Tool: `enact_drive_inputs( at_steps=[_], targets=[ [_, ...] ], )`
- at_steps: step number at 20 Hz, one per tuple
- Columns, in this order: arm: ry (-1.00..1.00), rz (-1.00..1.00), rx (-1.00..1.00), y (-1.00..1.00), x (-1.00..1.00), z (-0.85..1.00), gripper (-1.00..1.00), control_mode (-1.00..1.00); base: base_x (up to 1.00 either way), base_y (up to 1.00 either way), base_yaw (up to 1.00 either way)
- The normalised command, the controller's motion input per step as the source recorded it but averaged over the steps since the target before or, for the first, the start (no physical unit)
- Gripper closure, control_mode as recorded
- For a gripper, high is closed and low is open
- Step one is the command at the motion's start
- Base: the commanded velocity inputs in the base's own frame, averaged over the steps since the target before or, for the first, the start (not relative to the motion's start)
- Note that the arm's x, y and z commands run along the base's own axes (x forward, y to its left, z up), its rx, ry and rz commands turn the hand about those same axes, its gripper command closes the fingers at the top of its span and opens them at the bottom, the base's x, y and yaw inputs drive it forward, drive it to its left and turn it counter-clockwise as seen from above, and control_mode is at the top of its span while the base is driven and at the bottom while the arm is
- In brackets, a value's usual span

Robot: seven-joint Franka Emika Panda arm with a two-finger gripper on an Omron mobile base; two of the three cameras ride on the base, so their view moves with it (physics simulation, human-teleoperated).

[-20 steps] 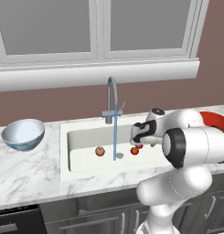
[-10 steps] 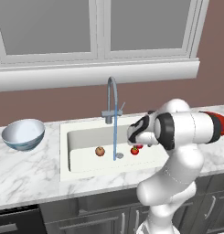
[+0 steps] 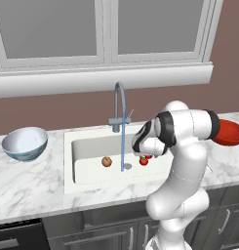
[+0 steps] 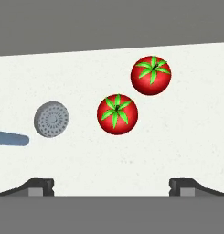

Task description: Pick the tomatos from the sink and place them in one bowl. Place the peach in the other bowl. Then turn off the sink faucet.

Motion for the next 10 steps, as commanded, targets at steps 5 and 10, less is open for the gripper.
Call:
enact_drive_inputs(
  at_steps=[5, 10],
  targets=[
    [0.0, 0.0, 0.0, -0.03, 0.28, -0.29, -1.0, -1.0, 0.0, 0.0, 0.0],
    [0.0, 0.0, 0.0, -0.05, 0.21, -0.25, -1.0, -1.0, 0.0, 0.0, 0.0]
  ],
)
